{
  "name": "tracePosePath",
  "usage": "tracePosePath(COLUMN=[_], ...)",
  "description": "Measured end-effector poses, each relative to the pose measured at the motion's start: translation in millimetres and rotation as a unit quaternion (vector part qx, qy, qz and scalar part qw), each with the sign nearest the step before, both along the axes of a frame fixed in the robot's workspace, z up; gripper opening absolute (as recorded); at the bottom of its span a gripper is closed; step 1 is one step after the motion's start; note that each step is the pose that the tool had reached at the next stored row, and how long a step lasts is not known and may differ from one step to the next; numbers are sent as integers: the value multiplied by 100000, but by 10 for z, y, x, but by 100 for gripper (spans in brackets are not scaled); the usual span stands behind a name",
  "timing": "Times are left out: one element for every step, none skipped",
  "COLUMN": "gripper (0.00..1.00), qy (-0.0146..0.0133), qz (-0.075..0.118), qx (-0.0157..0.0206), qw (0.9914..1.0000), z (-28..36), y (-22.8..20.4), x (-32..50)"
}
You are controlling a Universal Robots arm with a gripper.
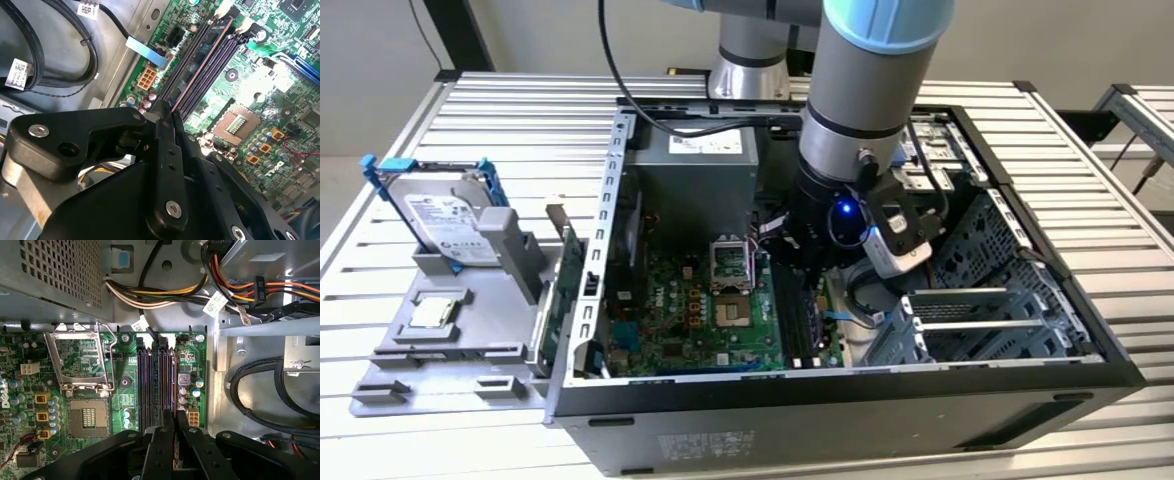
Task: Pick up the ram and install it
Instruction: 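Insert the ram into the slot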
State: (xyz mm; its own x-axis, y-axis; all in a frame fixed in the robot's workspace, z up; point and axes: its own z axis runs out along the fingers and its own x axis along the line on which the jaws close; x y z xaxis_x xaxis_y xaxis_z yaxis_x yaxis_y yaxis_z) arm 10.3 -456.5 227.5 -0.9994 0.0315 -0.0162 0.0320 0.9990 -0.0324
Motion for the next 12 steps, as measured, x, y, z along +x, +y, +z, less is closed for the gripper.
tracePosePath(gripper=[0, 0, 0, 0, 0, 0, 0, 0, 0, 0, 0, 0], qy=[12, 15, 25, 34, 44, 52, 60, 61, 57, 63, 62, 67], qz=[2, 5, 6, 2, 3, 5, 3, 6, 10, 7, 4, 5], qx=[-5, 10, -2, -24, -31, -43, -101, -256, -503, -826, -1108, -1381], qw=[100000, 100000, 100000, 100000, 100000, 100000, 100000, 100000, 99999, 99997, 99994, 99990], z=[-2, -6, -9, -10, -12, -15, -21, -29, -38, -44, -54, -63], y=[-2, -4, -6, -7, -9, -11, -11, -10, -8, -8, -1, 11], x=[0, 1, 1, 0, 0, 0, 0, 1, 2, 1, 1, 1])
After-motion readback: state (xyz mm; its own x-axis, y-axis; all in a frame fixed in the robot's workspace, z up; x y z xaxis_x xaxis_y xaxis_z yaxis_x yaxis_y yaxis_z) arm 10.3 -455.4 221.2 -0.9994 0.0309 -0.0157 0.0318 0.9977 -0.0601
